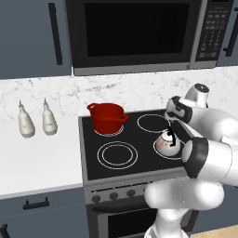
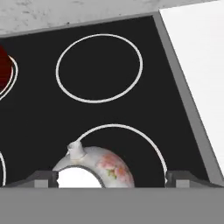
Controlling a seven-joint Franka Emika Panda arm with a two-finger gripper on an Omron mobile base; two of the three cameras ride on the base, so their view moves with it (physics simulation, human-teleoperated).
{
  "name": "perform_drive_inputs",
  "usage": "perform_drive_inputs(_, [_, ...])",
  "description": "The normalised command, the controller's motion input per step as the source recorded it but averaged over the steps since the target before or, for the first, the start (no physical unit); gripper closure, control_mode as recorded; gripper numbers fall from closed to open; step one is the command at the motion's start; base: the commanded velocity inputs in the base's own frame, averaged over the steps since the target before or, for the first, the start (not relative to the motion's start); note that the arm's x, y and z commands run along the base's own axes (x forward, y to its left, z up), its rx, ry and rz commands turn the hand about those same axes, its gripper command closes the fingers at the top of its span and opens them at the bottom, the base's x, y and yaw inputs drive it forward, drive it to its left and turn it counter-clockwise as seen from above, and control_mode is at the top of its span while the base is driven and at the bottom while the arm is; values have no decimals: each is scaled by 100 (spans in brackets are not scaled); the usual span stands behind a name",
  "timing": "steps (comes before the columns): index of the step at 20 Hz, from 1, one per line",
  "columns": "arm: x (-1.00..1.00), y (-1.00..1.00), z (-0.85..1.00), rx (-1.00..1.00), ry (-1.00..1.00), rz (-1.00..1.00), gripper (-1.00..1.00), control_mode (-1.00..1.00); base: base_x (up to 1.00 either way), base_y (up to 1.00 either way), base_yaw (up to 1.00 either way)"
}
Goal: Pick the kettle from the counter and place it on a stove burner. Then turn the burner on.
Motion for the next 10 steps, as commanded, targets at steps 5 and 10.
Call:
perform_drive_inputs(5, [-68,0,66,1,-52,0,-100,-100,0,0,0])
perform_drive_inputs(10, [-90,16,84,0,-43,0,-100,-100,0,0,0])
